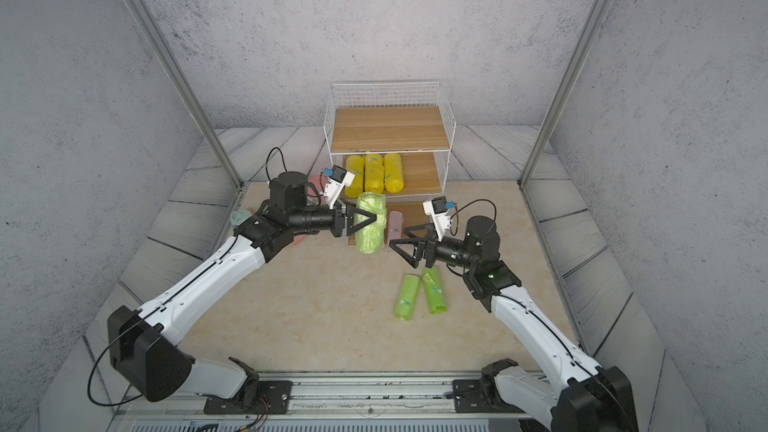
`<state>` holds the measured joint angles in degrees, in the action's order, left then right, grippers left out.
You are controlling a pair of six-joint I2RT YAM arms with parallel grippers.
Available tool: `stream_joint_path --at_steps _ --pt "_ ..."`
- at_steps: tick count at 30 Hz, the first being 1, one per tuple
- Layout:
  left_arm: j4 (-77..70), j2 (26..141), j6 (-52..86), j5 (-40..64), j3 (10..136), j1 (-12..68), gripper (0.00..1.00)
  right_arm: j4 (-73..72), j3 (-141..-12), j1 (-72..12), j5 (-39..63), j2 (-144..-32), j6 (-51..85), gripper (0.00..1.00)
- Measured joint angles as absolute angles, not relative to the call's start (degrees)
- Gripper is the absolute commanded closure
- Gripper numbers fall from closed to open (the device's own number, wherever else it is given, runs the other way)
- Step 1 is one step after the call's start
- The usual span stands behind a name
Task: Sort the rolls of trash bags by color and place them on the shelf
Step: Pick up the roll of trash bags from the center of the board.
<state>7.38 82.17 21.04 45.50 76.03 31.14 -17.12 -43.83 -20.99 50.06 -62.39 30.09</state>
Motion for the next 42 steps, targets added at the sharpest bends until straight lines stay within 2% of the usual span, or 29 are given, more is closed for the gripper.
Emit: stream_joint_path --at_steps 10,21,24,28,35,38,42 --pt "1.0 84.3 24.6 49.9 76.7 31.1 1.00 -20.6 -47.4 -24.1 51.0 -67.2 31.6 0.08" --pt "-4.1 85.1 28.2 52.6 77.2 31.1 1.00 -23.9 -48.5 -25.8 52.0 -71.0 32.8 0.25" --pt "-4.6 85.6 28.6 53.0 77.2 31.1 1.00 -24.2 -48.7 -26.0 52.1 -71.0 32.9 0.37" --pt "-5.0 85.9 28.9 53.5 77.2 31.1 1.00 -24.4 -49.3 -26.0 52.1 -71.0 32.8 0.48" --pt "-5.0 85.9 28.5 54.0 77.2 31.1 1.00 -24.0 -49.5 -26.0 52.4 -71.0 32.7 0.79" --pt "-4.3 85.9 27.9 54.1 77.2 31.1 0.90 -22.3 -50.0 -26.0 52.4 -71.0 32.3 1.00" --pt "-3.7 85.9 27.4 54.1 77.2 31.0 0.72 -18.8 -51.3 -26.0 52.0 -71.0 31.1 1.00"
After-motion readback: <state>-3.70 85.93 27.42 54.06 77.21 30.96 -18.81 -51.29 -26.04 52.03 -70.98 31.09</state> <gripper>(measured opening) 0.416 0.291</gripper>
